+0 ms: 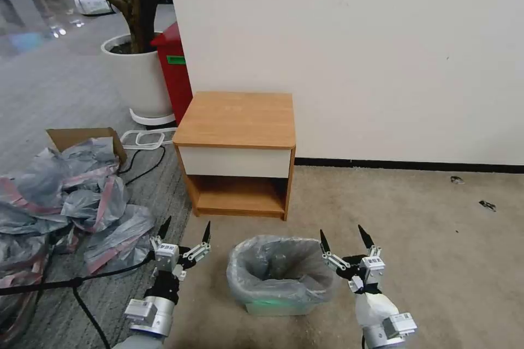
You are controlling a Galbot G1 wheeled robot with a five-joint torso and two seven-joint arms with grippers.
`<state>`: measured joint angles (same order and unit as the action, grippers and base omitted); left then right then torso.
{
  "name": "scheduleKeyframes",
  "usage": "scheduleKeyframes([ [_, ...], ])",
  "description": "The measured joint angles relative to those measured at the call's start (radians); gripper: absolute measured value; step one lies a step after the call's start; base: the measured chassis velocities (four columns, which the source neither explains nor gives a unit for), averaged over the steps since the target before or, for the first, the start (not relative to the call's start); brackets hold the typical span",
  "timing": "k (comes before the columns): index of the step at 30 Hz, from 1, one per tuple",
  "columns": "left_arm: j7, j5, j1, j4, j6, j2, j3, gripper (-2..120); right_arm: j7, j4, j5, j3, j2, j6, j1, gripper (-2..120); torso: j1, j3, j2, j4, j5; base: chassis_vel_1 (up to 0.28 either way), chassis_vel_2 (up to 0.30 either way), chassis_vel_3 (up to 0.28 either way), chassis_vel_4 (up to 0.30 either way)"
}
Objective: Pick up the garbage bag from the table and place it over the trash can.
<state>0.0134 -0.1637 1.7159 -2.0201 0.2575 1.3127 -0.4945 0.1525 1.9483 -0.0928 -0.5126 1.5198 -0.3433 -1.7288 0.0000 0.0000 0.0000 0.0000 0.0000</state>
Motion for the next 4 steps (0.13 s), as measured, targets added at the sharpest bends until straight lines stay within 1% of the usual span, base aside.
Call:
scheduleKeyframes([
  [4,0.0,-0.001,0.0,0.0,-0.002,0.0,0.0,100,0.001,0.001,0.0,0.0,0.0,0.0,0.0,100,0.0,0.0,0.0,0.0,0.0,0.0,0.0,0.0,0.0],
])
